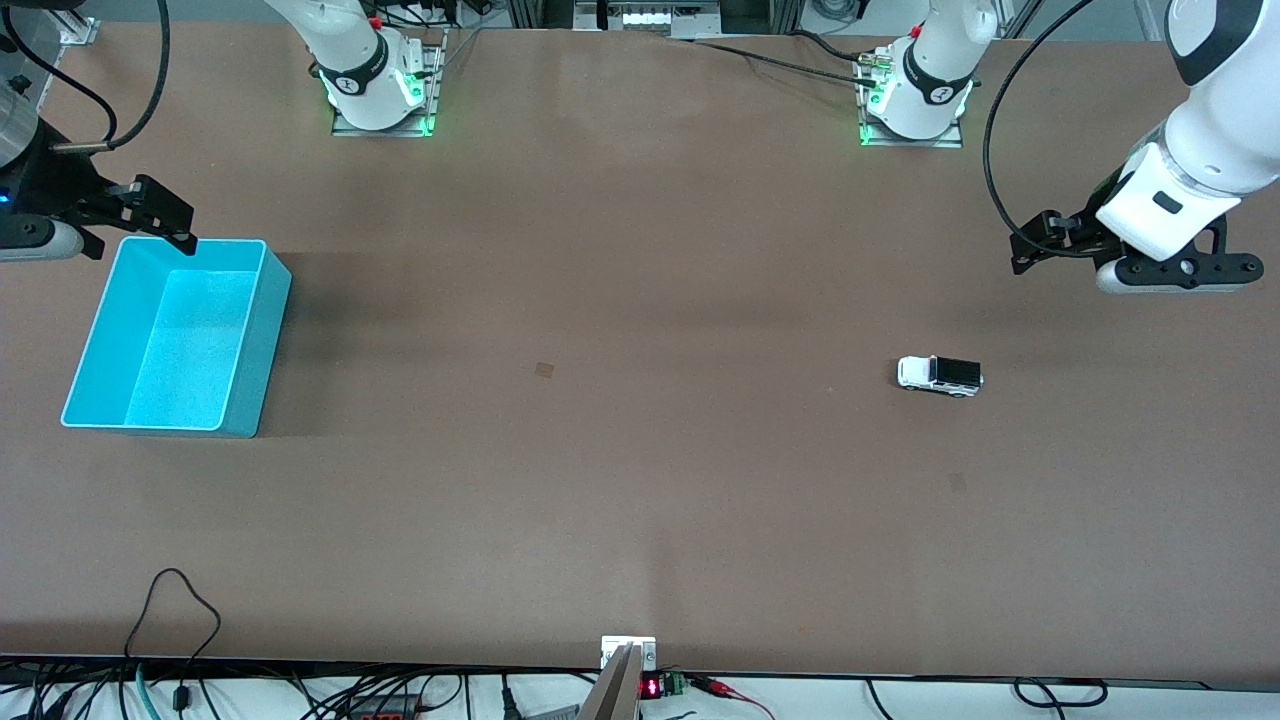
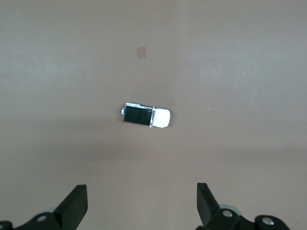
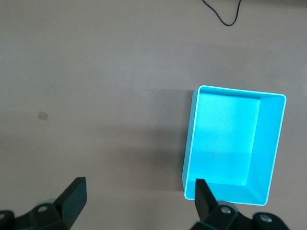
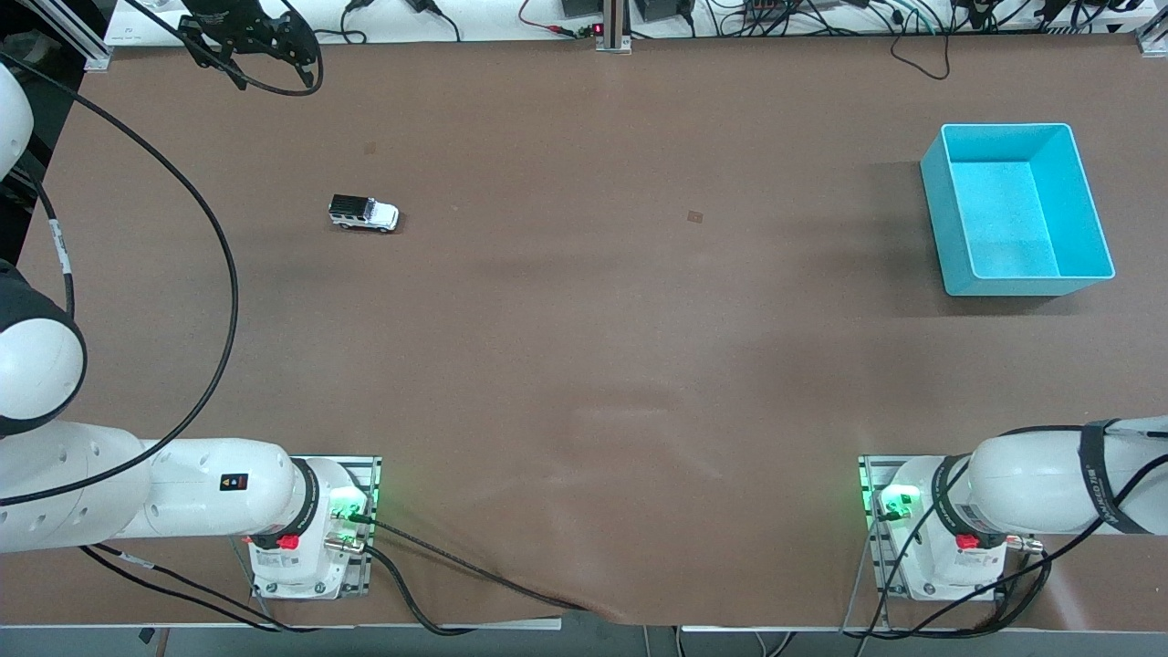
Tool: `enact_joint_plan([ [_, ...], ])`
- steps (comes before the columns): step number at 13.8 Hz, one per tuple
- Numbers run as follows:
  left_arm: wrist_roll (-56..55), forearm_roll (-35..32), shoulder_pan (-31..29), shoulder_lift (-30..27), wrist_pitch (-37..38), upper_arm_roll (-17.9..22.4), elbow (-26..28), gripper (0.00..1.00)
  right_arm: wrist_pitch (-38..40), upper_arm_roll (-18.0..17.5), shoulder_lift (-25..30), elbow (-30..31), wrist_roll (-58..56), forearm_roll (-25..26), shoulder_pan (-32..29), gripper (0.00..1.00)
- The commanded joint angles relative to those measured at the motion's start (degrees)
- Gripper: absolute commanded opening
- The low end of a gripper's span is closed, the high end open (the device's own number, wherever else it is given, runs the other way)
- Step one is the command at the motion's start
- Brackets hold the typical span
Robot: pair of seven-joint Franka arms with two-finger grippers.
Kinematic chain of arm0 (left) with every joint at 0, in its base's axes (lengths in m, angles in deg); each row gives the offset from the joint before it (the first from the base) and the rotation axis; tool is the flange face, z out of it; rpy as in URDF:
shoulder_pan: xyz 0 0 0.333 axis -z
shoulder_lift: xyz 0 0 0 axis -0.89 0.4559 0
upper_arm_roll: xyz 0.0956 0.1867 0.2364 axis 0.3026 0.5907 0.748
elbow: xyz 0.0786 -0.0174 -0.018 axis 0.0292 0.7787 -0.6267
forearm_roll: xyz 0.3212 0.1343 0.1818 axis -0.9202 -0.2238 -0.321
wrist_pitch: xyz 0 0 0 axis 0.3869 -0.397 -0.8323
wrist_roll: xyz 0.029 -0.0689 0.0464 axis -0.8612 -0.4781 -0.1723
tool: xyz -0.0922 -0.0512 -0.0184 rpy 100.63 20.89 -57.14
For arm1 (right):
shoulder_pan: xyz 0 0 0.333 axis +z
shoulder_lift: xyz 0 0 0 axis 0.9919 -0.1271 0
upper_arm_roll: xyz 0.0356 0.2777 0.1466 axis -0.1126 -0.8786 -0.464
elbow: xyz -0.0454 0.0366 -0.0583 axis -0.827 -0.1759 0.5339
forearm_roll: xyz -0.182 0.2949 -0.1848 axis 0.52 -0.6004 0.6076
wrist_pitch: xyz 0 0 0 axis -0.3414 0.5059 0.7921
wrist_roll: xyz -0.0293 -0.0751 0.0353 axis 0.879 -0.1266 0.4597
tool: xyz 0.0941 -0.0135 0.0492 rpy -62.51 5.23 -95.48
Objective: Wind and store white jeep toy
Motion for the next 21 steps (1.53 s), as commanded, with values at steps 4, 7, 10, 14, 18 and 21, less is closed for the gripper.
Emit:
enact_joint_plan([
  [4, 0.8, 0.4, 0.4, 1.2, 2.1, 0.6, -2.3, 1.00, 1.0, 0.1, 0.0, -0.5, -1.1, -1.1, -0.4, 1.00],
  [7, 0.1, 1.0, 1.0, 1.4, 6.6, 0.4, -2.3, 1.00, 0.9, 0.1, 0.0, -0.5, -1.0, -1.1, -0.4, 1.00],
  [10, 0.5, 1.0, 1.2, 2.2, 13.1, 0.0, -2.6, 1.00, 0.9, 0.1, -0.1, -0.5, -1.0, -1.1, -0.5, 1.00],
  [14, 8.9, 0.5, 1.3, 3.3, 13.7, 0.0, -2.6, 1.00, 0.8, 0.5, -0.1, 0.3, -1.0, -1.1, -1.0, 1.00],
  [18, 24.0, 0.4, 0.9, 6.2, 12.0, 0.0, -2.6, 1.00, 1.0, 0.6, 0.0, 0.5, -1.1, -1.1, -1.2, 1.00],
  [21, 42.6, -0.4, 0.1, 11.3, 6.0, 0.1, -1.1, 1.00, 0.5, 0.5, 0.0, 0.7, -0.5, -1.1, -1.0, 1.00],
])
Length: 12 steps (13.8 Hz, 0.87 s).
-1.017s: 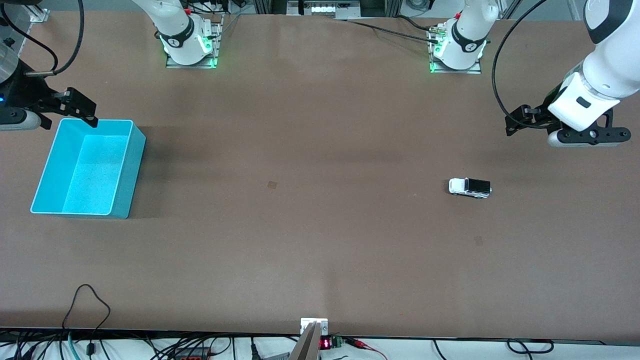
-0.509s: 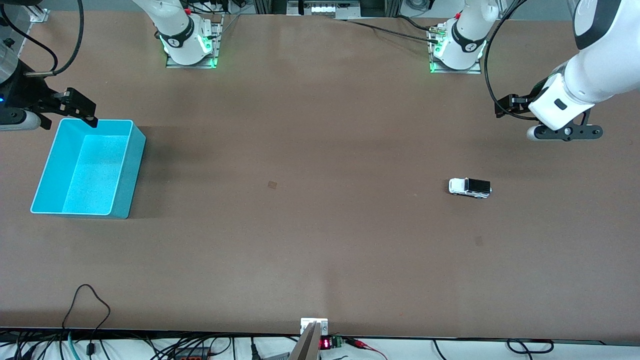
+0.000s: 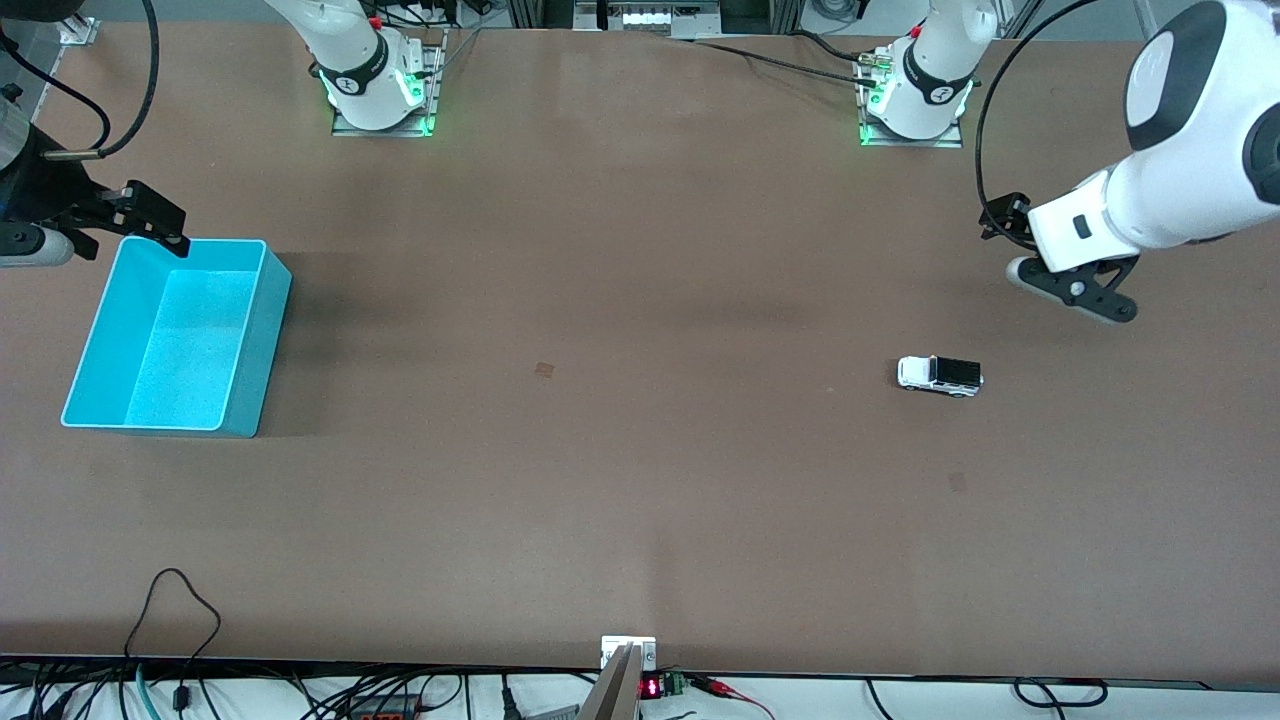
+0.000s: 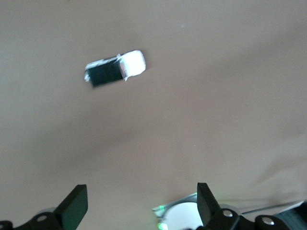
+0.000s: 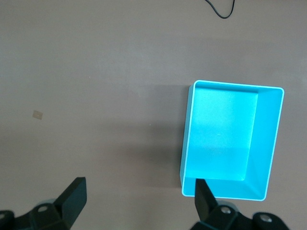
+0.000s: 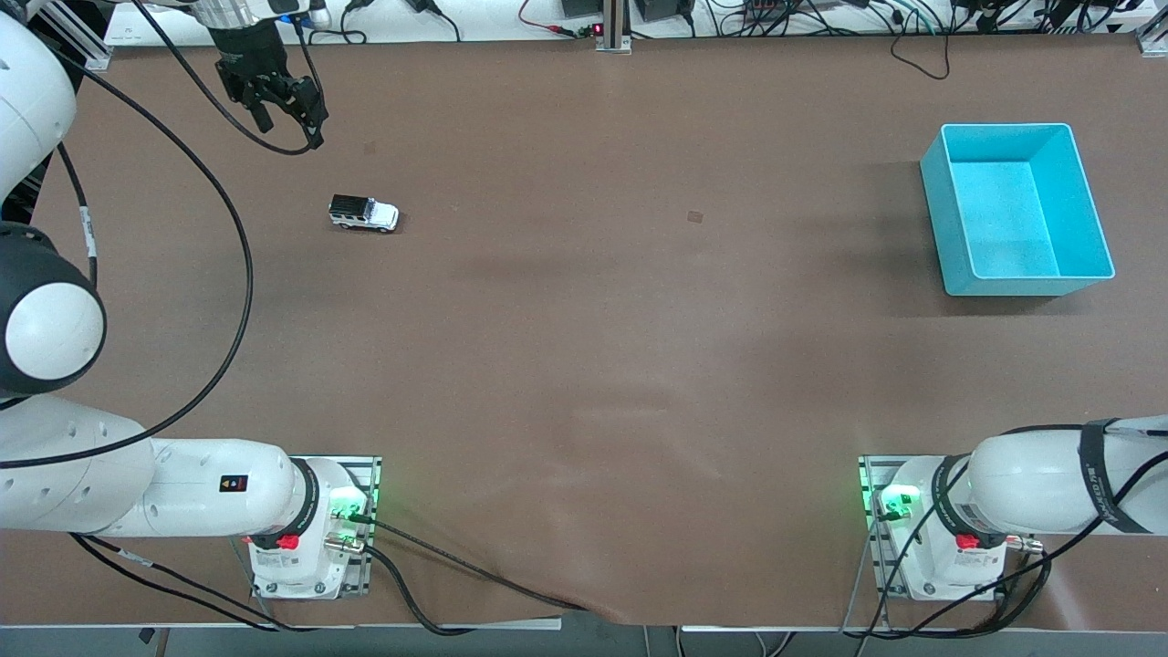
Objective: Wind and store white jeep toy
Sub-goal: 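Move the left gripper over the white toy jeep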
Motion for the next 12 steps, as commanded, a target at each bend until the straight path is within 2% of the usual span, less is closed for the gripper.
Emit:
enact_joint_plan([
  [1, 16.1, -0.4, -0.8, 6.9, -6.3, 0.1, -0.5, 1.00, 0.1, -0.1, 0.2, 0.2, -0.6, -1.0, -0.4, 1.00],
  [4, 27.6, -1.6, -0.8, 12.5, -14.5, 0.1, 1.0, 1.00, 0.0, -0.1, 0.2, 0.6, -0.7, -1.0, -0.5, 1.00],
  [10, 41.2, -8.3, -2.3, 15.1, -38.9, 0.2, 14.3, 1.00, -0.1, 0.0, 0.3, 0.6, -0.6, -1.0, -0.5, 1.00],
  [12, 44.7, -11.3, -2.8, 17.6, -43.7, 0.1, 14.8, 1.00, -0.1, -0.1, 0.3, 0.6, -0.5, -1.0, -0.5, 1.00],
])
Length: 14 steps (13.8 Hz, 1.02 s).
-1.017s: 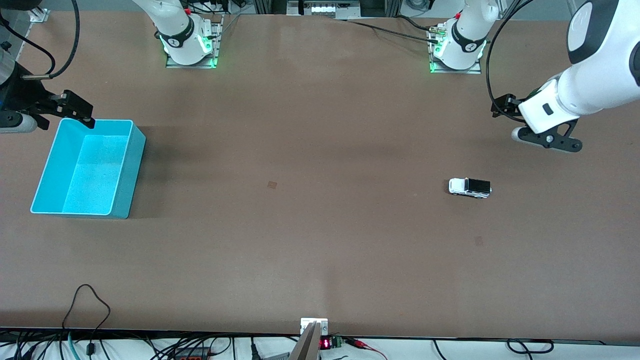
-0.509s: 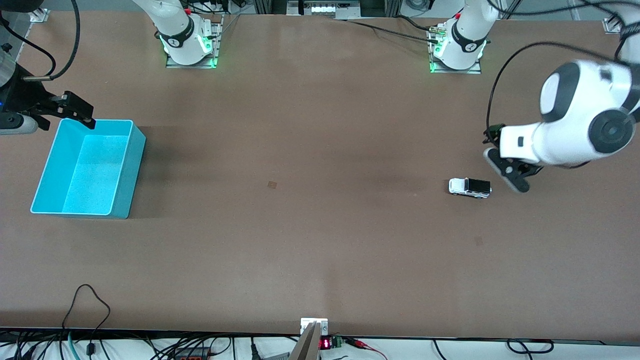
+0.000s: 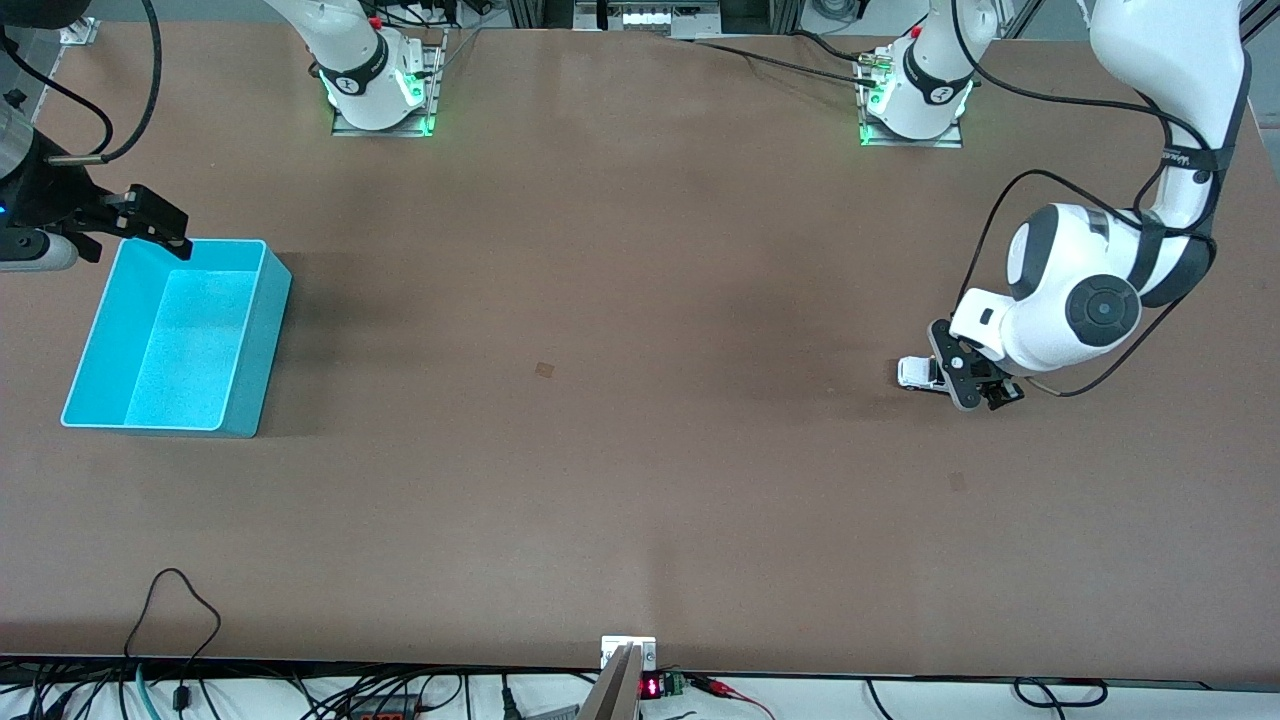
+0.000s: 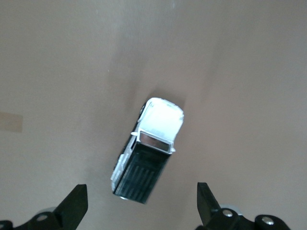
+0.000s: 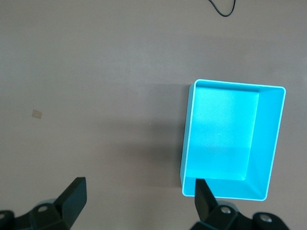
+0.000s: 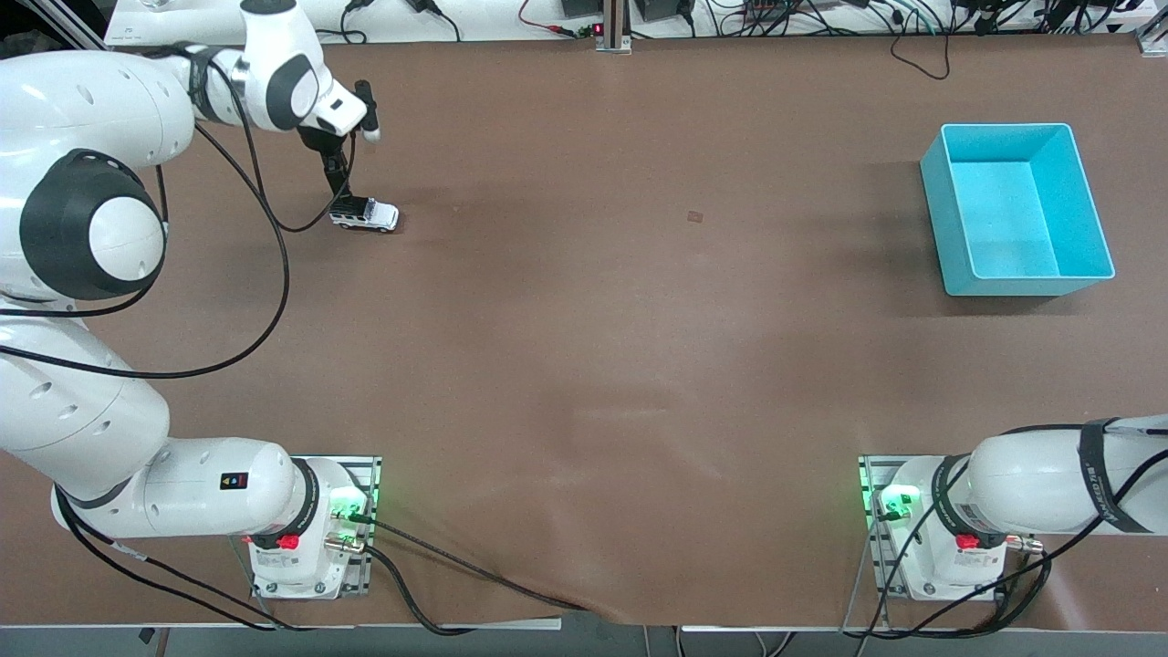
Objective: Wind and store white jeep toy
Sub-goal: 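Lower the left gripper and grasp the white jeep's body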
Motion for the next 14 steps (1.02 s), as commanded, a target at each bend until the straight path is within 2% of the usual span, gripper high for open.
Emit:
enact_joint_plan([
  [1, 5.7, -2.5, -1.0, 1.6, -5.6, -0.2, 1.8, 1.00, -0.2, -0.1, 0.7, 0.6, -0.6, -1.0, -0.5, 1.00],
  [5, 7.0, -5.6, -1.0, 2.0, -16.3, -0.2, 8.5, 1.00, 0.4, 0.5, 1.0, 0.6, -1.0, -1.0, -0.6, 1.00],
  [7, 7.2, -5.7, -1.2, 1.9, -18.3, -0.2, 9.9, 1.00, 0.1, 0.7, 1.0, 0.5, -1.1, -0.9, -0.8, 1.00],
  [8, 7.2, -5.7, -1.2, 2.0, -18.3, -0.2, 9.9, 0.95, -0.3, 0.8, 0.8, 0.5, -1.0, -0.9, -0.9, 1.00],
  [10, 7.2, -5.7, -1.2, 1.9, -18.3, -0.2, 9.9, 0.52, -1.4, 0.7, 0.5, 0.5, -1.1, -1.0, -0.9, 1.00],
  [11, 8.1, -5.7, -1.2, 1.9, -18.1, -0.2, 9.8, 0.34, -1.6, 0.6, 0.6, 0.5, -1.1, -1.0, -0.8, 1.00],
  [12, 9.5, -5.7, -1.2, 1.9, -18.0, -0.2, 9.7, 0.21, -2.3, 0.6, 0.6, 0.5, -1.1, -1.0, -0.8, 1.00],
  [14, 10.4, -5.7, -1.9, 1.7, -17.7, -0.2, 9.5, 0.20, -2.6, 0.6, 0.6, 0.5, -1.0, -3.2, -0.6, 1.00],
])
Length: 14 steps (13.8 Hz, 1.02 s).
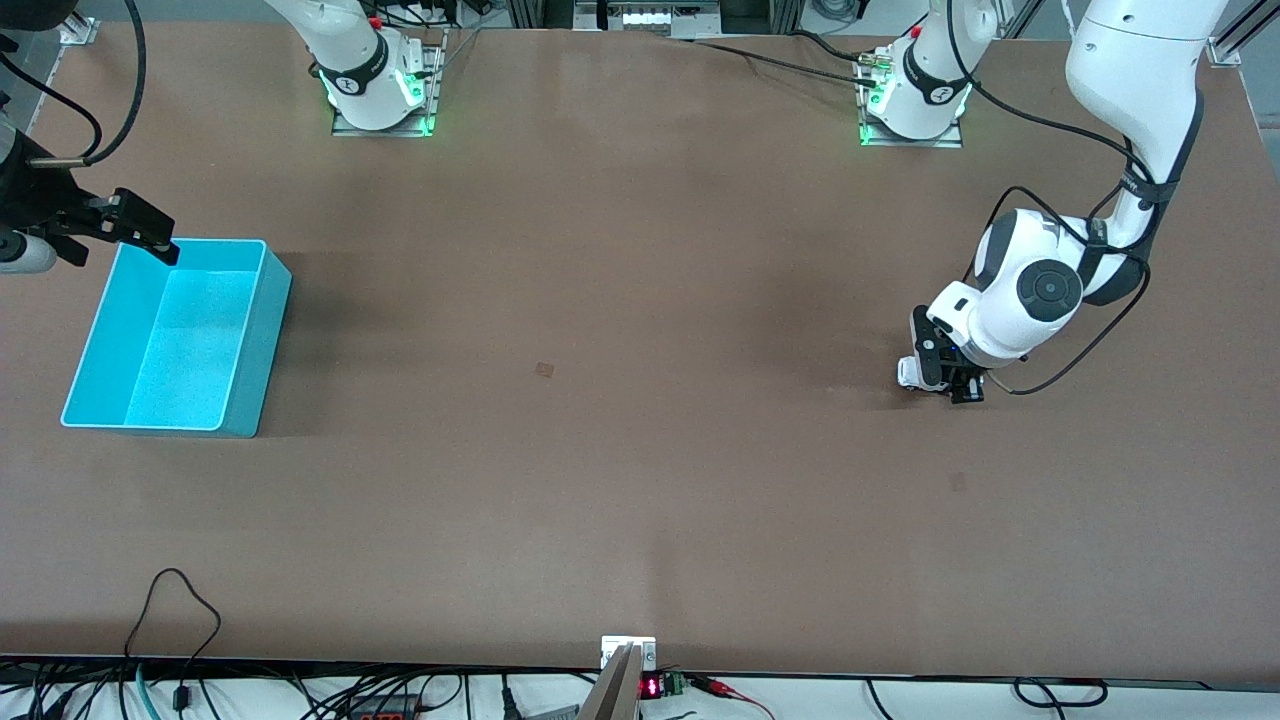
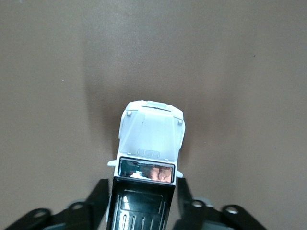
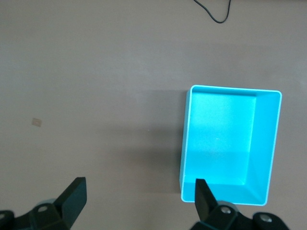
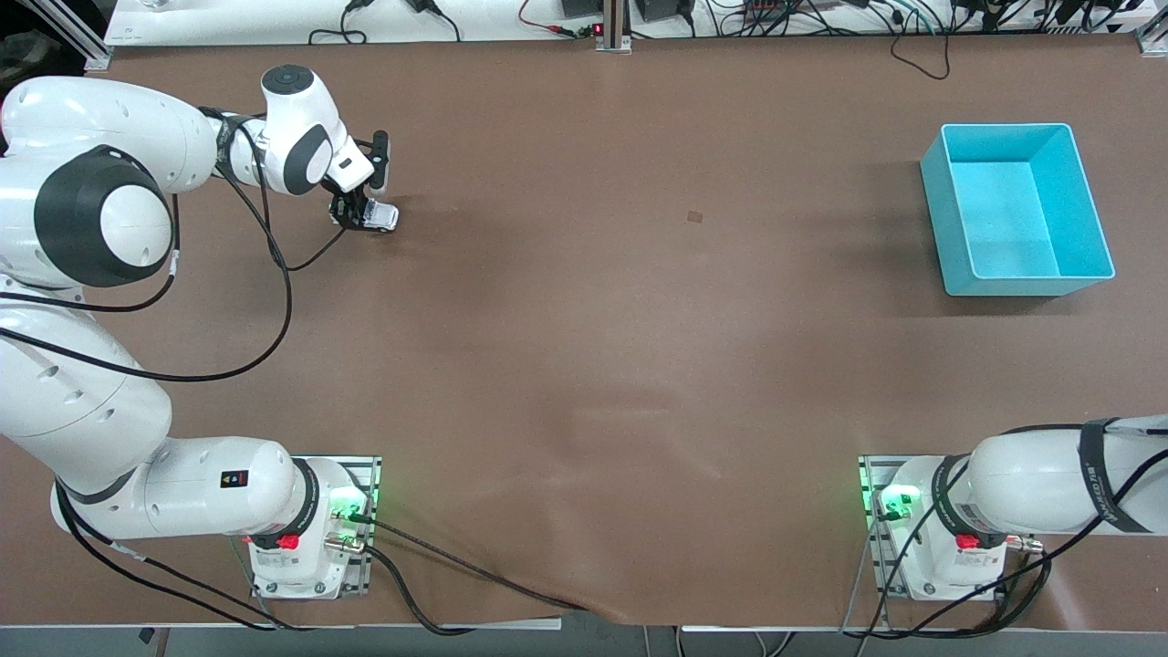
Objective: Wind and store white jeep toy
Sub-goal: 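Lower the left gripper and grasp the white jeep's body, then drag the jeep backward along the table with the left gripper to wind it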
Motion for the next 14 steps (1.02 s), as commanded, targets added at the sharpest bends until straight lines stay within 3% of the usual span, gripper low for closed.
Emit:
enact_joint_plan([
  [1, 1.8, -1.1, -1.2, -1.1, 0.1, -0.1, 0.3, 0.20, -1.2, -0.4, 0.6, 0.5, -0.9, -2.3, -0.4, 1.00],
  [8, 3.5, -1.0, -1.4, 1.6, 1.3, -0.1, -0.4, 0.19, -0.1, -0.1, 1.0, 0.5, -1.0, -2.3, -0.7, 1.00],
  [14, 15.4, -1.0, -13.1, 6.0, 1.8, 0.1, -2.8, 0.18, -1.2, -0.5, 0.7, 0.6, -0.8, -2.2, -0.2, 1.00],
])
